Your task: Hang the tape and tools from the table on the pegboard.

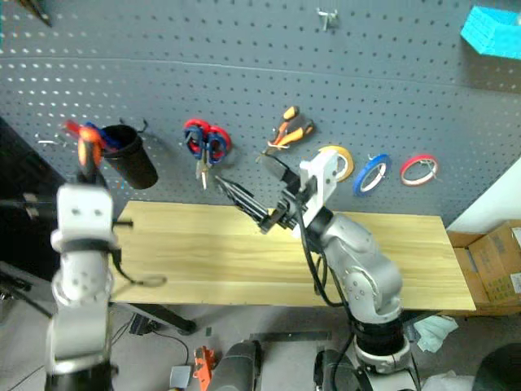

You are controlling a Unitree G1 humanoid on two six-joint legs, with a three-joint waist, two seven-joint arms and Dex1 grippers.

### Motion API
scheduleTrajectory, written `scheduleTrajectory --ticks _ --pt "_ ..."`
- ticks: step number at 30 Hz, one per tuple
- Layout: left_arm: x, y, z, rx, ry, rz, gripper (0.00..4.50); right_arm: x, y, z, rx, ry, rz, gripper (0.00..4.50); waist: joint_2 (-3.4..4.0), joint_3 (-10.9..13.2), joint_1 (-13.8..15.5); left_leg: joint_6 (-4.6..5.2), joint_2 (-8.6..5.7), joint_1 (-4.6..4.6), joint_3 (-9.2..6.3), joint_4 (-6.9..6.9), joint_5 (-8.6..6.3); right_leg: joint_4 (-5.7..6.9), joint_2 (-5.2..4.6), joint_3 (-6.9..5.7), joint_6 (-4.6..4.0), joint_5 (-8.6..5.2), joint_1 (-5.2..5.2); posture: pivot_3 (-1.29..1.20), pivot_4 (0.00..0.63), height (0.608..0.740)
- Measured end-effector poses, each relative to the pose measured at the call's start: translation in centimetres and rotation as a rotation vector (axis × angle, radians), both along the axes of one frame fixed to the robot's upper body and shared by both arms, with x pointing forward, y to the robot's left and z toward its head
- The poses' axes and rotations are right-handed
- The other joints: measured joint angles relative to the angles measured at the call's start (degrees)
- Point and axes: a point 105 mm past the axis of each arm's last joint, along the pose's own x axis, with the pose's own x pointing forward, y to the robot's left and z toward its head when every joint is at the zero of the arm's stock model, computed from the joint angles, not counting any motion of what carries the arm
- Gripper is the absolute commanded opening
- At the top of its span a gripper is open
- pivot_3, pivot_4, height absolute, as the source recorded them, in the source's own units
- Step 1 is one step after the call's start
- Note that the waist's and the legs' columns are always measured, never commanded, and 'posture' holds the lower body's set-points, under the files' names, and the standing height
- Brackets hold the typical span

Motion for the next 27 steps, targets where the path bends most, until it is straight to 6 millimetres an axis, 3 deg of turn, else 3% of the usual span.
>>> scheduleTrajectory --ticks 3,6,13,17,22,27 --pt "2.7 0.7 3.8 -0.006 -0.070 -0.020 0.58 0.8 0.7 0.6 0.004 -0.025 -0.001 4.50 -0.20 -0.72 0.37 0.04 -0.03 0.02 0.17 0.11 0.03 0.01 -0.03 0.10 0.11 0.19 -0.03 0.29 0.042 0.740" --pt "6.1 0.5 5.1 -0.090 -0.053 -0.127 0.58 1.7 1.0 0.4 -0.008 -0.026 -0.024 4.50 -0.29 -1.49 1.18 0.37 -0.01 0.02 0.20 0.09 0.27 0.08 0.06 0.13 0.41 0.36 -0.09 0.29 0.039 0.740" --pt "12.2 0.1 4.9 -0.330 0.052 -0.334 0.58 2.7 1.2 0.2 -0.013 -0.036 -0.076 4.50 -0.34 -1.62 1.62 0.29 -0.04 -0.12 0.16 0.04 0.24 0.24 0.15 0.23 0.38 0.37 -0.21 0.25 0.031 0.740" --pt "13.4 0.8 5.7 -0.411 0.026 -0.344 0.58 2.8 1.0 -0.2 -0.016 -0.028 -0.097 4.50 -0.34 -1.71 1.72 0.28 -0.05 -0.10 0.13 0.06 0.24 0.23 0.15 0.18 0.38 0.37 -0.17 0.23 0.038 0.740" --pt "14.0 1.6 3.2 -0.469 0.074 -0.308 0.58 3.2 0.2 -1.3 -0.039 -0.002 -0.140 4.50 -0.36 -1.84 1.55 0.29 -0.02 -0.06 0.19 0.15 0.25 0.25 0.16 0.25 0.38 0.38 -0.15 0.22 0.041 0.740" --pt "13.8 2.1 2.2 -0.490 0.077 -0.286 0.58 3.4 -0.2 -1.5 -0.055 -0.001 -0.159 4.50 -0.37 -1.90 1.36 0.30 -0.02 -0.03 0.22 0.20 0.28 0.32 0.16 0.32 0.37 0.38 -0.15 0.21 0.042 0.740"
